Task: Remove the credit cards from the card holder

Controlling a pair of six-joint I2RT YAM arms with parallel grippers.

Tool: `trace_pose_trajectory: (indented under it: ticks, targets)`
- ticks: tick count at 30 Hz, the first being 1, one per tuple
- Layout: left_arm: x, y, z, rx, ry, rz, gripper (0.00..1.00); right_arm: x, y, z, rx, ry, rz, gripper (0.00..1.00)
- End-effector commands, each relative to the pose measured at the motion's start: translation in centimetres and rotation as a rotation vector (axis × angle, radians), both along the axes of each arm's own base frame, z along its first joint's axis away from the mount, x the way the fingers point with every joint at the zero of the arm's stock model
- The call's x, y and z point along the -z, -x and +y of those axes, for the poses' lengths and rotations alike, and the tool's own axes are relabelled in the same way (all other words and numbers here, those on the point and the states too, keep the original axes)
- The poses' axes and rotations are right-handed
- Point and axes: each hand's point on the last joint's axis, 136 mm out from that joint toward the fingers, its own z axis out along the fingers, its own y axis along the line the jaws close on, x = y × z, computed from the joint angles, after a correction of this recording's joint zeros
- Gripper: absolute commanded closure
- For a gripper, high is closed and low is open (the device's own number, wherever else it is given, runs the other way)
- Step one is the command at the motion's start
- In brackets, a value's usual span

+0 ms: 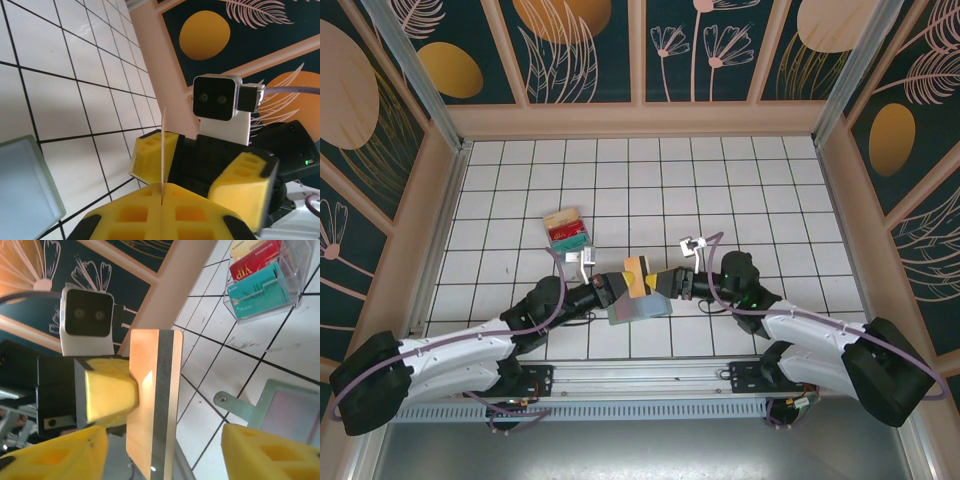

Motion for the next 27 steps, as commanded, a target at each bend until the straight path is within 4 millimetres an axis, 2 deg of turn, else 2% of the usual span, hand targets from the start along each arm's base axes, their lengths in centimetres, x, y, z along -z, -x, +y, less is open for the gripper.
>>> trace_pose_trajectory:
  ticks: [1, 3, 8, 14, 20, 24, 27]
  targets:
    - [-0.3, -0.5, 0.5, -0.036, -0.061, -0.018, 1.0, -0.9, -1.0, -0.4, 0.047, 0.045, -0.08, 0.22]
    - [0.4, -0.8, 1.0, -0.061, -0.133, -0.014, 1.0, -0.6, -1.7, -0.8, 0.088, 0.093, -0.107, 0.13]
    - [2.3, -1.7, 3.2, -0.138, -0.365, -0.006, 1.0, -0.3, -3.1, -1.7, 0.171, 0.172, -0.185, 0.01]
    - [3.2, -2.9, 5.9, -0.198, -0.704, -0.013, 1.0, 0.8, -3.8, -2.4, 0.225, 0.233, -0.253, 0.01]
    - [3.4, -4.7, 8.6, -0.227, -1.08, -0.052, 1.0, 2.3, -3.6, -2.8, 0.245, 0.264, -0.257, 0.01]
    - [3.3, -6.2, 9.8, -0.173, -1.349, -0.108, 1.0, 2.2, -3.7, -2.8, 0.249, 0.28, -0.25, 0.01]
    - [2.4, -7.9, 10.8, -0.16, -1.518, -0.176, 1.0, 1.9, -3.5, -2.8, 0.24, 0.275, -0.249, 0.01]
